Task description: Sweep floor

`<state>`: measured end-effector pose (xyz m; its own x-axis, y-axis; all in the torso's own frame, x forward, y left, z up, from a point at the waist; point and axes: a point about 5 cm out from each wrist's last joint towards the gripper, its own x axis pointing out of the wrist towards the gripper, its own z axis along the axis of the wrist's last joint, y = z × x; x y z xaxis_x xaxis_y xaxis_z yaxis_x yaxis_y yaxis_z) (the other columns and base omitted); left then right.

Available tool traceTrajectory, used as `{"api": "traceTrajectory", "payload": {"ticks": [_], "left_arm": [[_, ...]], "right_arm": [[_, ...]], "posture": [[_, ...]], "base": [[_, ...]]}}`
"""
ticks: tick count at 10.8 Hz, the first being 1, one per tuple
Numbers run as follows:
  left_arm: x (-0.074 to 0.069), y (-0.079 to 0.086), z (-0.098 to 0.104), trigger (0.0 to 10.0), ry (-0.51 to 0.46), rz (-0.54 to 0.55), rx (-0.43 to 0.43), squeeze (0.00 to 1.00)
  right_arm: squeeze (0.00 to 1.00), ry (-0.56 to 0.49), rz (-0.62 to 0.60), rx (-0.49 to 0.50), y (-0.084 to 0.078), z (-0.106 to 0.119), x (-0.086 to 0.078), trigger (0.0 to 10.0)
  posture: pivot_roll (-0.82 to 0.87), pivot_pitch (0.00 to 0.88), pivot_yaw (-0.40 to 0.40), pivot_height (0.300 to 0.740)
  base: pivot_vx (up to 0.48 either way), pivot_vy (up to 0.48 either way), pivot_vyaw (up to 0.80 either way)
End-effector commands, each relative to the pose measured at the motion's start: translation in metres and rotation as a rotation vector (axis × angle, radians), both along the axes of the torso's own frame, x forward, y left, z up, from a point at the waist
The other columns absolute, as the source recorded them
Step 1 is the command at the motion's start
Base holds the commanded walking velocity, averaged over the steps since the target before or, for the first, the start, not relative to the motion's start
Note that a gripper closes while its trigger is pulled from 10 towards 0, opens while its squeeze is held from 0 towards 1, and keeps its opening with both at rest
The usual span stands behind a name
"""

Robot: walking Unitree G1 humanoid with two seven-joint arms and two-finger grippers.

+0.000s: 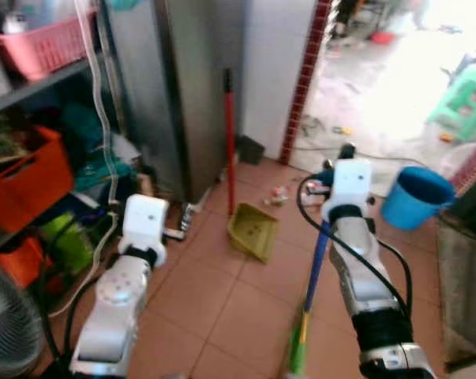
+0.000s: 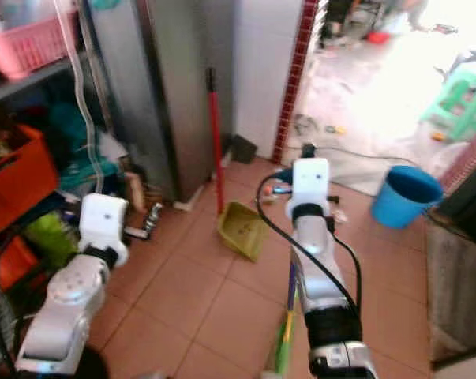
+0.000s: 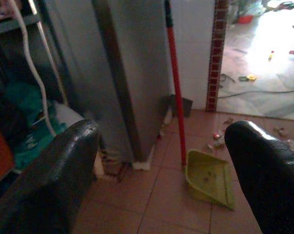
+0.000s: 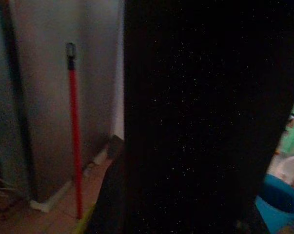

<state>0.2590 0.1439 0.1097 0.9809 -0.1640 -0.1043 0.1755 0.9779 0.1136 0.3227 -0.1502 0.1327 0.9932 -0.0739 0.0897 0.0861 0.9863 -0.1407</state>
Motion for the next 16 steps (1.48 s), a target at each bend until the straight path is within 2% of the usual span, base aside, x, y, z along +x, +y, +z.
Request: {"api": "traceTrajectory", "payload": {"ticks": [1,3,10,16], "left_arm": [[-0.0007,-0.0039,0.0014,10.0,-0.001,-0.024,-0.02,0.0],[0.0001,-0.0034,0.0016,10.0,-0.005,-0.023,-0.026,0.0],[0.0018,-0.0015,0.0023,10.0,-0.001,-0.007,-0.034,0.0],[-0.0028,-0.0068,0.001,10.0,0.014,-0.043,-0.039,0.0]], "right_arm": [[0.0,-0.038,-0.017,-0.004,-0.0052,0.0088,0.0033,10.0],[0.0,-0.045,-0.012,0.0,-0.0041,0.0096,0.0044,10.0],[0.0,-0.045,0.004,0.008,-0.0035,0.0106,0.0067,10.0],[0.0,-0.063,-0.044,-0.056,-0.012,0.0139,0.0085,10.0]], "posture": [[-0.02,0.0,0.001,0.74],[-0.02,0.0,0.003,0.74],[-0.02,0.0,0.0,0.74],[-0.01,0.0,0.001,0.74]], "base": [[0.352,0.0,-0.8],[0.45,0.0,-0.69],[0.476,0.0,0.0],[0.472,0.0,0.0]]}}
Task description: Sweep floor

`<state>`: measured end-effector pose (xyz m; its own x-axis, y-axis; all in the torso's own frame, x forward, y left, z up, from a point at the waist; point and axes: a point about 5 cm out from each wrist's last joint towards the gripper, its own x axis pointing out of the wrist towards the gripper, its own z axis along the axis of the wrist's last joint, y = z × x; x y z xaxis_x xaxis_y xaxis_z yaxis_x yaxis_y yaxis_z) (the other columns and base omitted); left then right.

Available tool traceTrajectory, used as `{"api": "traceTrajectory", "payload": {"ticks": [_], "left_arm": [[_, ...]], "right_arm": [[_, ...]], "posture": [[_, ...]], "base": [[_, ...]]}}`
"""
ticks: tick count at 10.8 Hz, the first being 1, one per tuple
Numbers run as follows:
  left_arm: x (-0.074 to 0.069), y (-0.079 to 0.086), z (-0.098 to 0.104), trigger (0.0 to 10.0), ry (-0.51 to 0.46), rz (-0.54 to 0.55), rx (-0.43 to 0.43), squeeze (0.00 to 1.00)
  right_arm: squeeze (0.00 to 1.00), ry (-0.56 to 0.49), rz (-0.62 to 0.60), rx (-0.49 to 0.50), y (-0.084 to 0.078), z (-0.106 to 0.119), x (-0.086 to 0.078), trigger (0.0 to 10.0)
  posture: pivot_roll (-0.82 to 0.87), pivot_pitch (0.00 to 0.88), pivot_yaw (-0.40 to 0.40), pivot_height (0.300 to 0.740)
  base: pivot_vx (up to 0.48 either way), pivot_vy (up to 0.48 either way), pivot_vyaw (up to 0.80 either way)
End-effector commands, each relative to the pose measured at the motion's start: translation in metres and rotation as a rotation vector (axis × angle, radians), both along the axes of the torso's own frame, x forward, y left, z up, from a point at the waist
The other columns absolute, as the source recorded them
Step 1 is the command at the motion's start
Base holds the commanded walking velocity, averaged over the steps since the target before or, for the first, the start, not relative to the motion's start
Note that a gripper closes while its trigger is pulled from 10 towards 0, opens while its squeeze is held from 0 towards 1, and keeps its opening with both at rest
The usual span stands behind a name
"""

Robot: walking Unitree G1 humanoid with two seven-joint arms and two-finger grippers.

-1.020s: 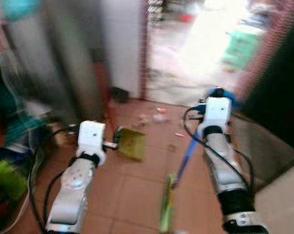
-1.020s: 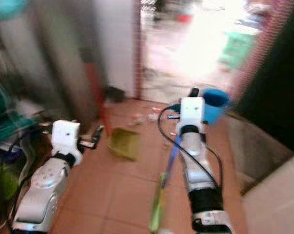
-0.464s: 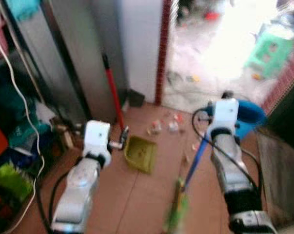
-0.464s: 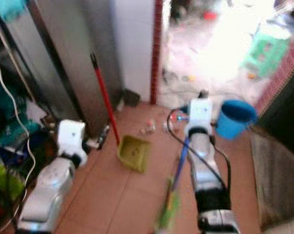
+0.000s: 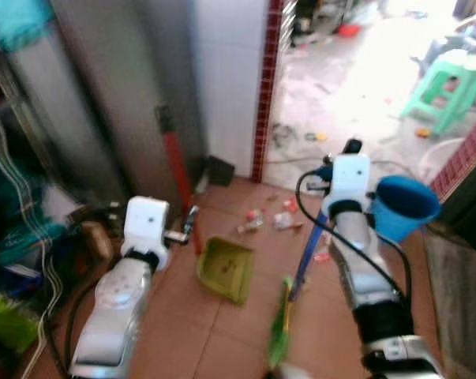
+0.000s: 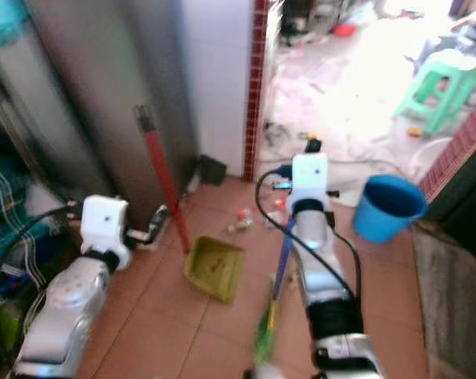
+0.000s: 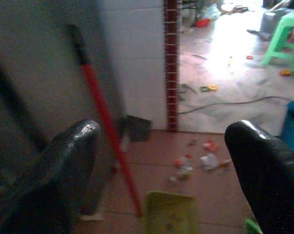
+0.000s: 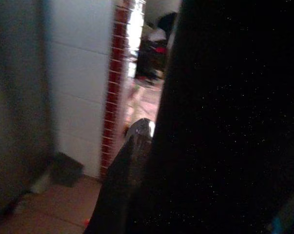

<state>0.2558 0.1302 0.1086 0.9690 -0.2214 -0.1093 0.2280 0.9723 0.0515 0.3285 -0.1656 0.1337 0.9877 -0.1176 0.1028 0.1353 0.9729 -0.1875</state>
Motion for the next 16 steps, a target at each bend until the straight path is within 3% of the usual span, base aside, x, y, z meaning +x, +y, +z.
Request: {"api": "traceTrajectory", "payload": {"ticks": [1,12,16], "left_arm": [[0.0003,0.0068,0.0018,10.0,-0.002,0.01,0.021,0.0],[-0.0013,0.0042,-0.0009,10.0,0.024,-0.001,0.026,0.0],[-0.0056,0.0134,0.0024,10.0,-0.011,0.093,0.108,0.0]], "right_arm": [[0.0,-0.055,0.007,-0.009,0.0039,0.0126,0.0027,10.0],[0.0,-0.058,0.015,-0.013,0.0057,0.0127,0.0047,10.0],[0.0,-0.057,0.016,-0.018,0.0059,0.0123,0.0062,10.0]], "posture": [[-0.01,0.0,0.001,0.74],[-0.01,0.0,0.001,0.74],[0.0,0.0,-0.002,0.74]], "base": [[0.48,0.0,0.0],[0.471,0.0,0.0],[0.0,0.0,0.0]]}}
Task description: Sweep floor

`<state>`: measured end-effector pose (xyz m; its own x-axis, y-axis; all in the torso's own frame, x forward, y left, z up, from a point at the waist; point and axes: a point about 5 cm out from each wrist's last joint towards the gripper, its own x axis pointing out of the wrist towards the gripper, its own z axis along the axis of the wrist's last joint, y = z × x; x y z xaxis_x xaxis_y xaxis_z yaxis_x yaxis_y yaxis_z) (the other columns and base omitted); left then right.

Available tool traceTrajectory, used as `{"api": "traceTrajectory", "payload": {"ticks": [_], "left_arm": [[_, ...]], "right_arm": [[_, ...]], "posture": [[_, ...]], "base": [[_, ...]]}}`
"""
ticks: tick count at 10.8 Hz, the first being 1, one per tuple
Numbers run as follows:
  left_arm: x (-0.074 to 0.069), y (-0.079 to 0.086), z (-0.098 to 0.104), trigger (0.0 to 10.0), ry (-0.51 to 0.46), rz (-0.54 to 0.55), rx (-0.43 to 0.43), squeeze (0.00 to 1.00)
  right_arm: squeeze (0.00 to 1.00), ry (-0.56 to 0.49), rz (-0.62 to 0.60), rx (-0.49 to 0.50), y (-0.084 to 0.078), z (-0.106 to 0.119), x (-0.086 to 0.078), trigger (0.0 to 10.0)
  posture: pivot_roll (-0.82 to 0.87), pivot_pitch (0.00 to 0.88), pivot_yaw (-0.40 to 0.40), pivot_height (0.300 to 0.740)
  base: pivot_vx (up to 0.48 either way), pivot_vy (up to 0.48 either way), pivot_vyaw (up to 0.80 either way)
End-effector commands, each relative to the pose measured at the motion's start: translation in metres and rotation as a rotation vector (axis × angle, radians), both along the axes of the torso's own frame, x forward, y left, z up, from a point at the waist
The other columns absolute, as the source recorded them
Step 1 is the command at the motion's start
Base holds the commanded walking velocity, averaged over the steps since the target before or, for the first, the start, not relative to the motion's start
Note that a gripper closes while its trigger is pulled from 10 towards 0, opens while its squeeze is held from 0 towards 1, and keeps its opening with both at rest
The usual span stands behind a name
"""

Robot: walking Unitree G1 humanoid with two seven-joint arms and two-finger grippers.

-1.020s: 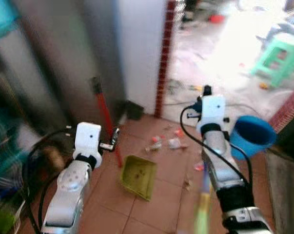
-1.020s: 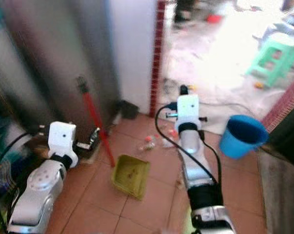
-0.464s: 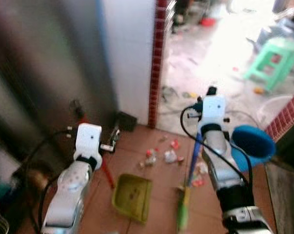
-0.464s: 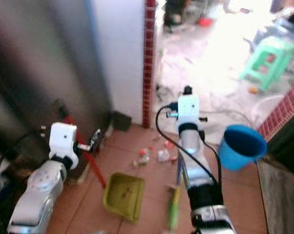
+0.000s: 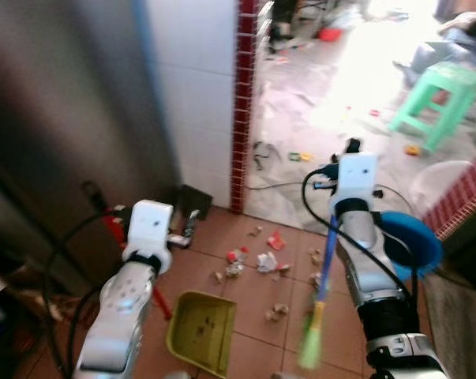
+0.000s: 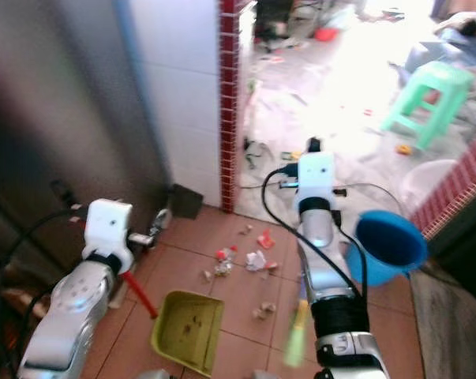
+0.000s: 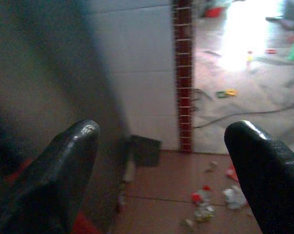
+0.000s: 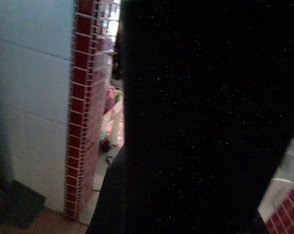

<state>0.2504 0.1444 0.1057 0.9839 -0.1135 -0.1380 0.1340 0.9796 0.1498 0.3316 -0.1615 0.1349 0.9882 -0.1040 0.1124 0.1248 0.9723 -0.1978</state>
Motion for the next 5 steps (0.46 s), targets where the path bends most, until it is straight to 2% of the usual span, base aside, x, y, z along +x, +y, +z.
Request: {"api": "traceTrajectory", "payload": {"ticks": [1,3,5], "left_arm": [[-0.001,0.006,0.004,10.0,-0.015,0.03,0.02,0.0],[0.002,0.023,0.005,10.0,-0.007,0.076,0.047,0.0],[0.002,0.028,0.006,10.0,-0.003,0.086,0.052,0.0]], "right_arm": [[0.0,-0.048,0.002,-0.005,0.001,0.011,0.003,10.0],[0.0,-0.039,-0.006,-0.006,-0.002,0.009,0.002,10.0],[0.0,-0.025,-0.016,0.002,-0.005,0.007,0.001,10.0]], "posture": [[0.0,0.0,-0.004,0.74],[0.0,0.003,-0.007,0.74],[0.01,0.015,-0.007,0.74]], "base": [[0.0,0.0,0.0],[0.0,0.0,0.0],[0.0,0.0,0.0]]}}
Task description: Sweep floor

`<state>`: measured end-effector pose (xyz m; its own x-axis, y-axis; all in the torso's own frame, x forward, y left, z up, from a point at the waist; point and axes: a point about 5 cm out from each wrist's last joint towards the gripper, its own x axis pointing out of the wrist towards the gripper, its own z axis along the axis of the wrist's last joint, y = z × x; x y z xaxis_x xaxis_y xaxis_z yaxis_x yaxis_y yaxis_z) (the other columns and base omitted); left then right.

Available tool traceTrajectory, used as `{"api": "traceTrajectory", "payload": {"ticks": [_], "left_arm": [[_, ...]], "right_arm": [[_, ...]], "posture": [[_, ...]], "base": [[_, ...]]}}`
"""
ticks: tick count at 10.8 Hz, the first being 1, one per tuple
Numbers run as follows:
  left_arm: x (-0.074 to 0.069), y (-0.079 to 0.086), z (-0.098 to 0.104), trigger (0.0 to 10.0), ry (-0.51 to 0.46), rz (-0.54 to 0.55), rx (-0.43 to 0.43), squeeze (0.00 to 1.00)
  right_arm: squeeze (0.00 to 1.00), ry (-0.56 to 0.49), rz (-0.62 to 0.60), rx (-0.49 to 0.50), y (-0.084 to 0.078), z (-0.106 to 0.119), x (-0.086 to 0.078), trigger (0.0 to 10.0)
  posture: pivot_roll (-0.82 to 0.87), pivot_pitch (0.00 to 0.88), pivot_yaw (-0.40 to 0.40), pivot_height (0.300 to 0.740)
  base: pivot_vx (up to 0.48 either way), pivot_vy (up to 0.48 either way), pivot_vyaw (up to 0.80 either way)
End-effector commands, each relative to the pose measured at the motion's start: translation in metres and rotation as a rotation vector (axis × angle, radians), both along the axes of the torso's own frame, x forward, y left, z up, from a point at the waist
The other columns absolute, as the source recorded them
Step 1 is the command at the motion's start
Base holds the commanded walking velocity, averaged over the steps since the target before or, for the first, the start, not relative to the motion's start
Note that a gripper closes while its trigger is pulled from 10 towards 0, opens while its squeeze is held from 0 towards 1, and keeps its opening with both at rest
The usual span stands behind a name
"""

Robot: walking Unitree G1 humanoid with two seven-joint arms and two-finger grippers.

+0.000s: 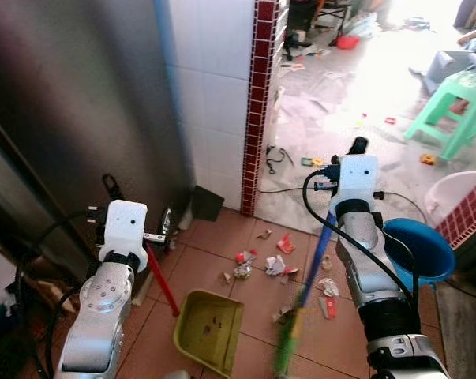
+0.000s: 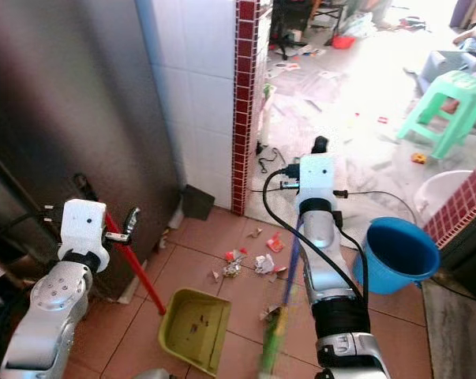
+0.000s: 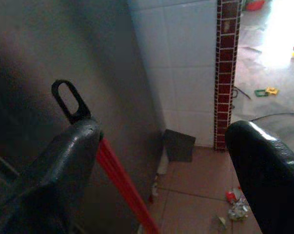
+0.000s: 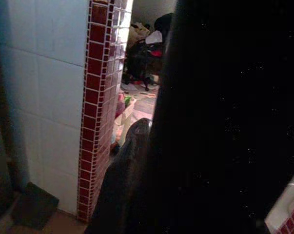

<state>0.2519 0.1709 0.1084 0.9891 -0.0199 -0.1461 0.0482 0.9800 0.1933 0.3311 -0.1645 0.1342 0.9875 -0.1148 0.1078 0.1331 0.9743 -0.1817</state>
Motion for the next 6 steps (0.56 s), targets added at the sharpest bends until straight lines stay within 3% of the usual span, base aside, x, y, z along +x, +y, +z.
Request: {"api": "traceTrajectory", "payload": {"ticks": [1,4,5,6], "left_arm": [[0.0,0.002,0.003,10.0,0.0,-0.004,-0.005,0.0],[-0.003,-0.003,0.0,10.0,0.03,-0.035,-0.022,0.0],[-0.003,-0.007,0.001,10.0,0.029,-0.056,-0.019,0.0],[-0.003,-0.009,0.001,10.0,0.028,-0.072,-0.002,0.0]], "right_arm": [[0.0,-0.027,-0.008,-0.013,-0.001,0.007,0.002,10.0],[0.0,-0.022,-0.01,-0.018,-0.002,0.007,0.001,10.0],[0.0,-0.024,-0.021,-0.026,-0.004,0.007,0.002,10.0],[0.0,-0.027,-0.027,-0.03,-0.005,0.008,0.002,10.0]], "posture": [[0.01,0.017,-0.007,0.74],[0.01,0.028,-0.007,0.74],[0.01,0.028,-0.007,0.74],[0.01,0.029,-0.005,0.74]], "base": [[0.0,0.0,0.0],[0.0,0.376,-0.73],[0.0,0.48,0.0],[0.0,0.0,0.0]]}}
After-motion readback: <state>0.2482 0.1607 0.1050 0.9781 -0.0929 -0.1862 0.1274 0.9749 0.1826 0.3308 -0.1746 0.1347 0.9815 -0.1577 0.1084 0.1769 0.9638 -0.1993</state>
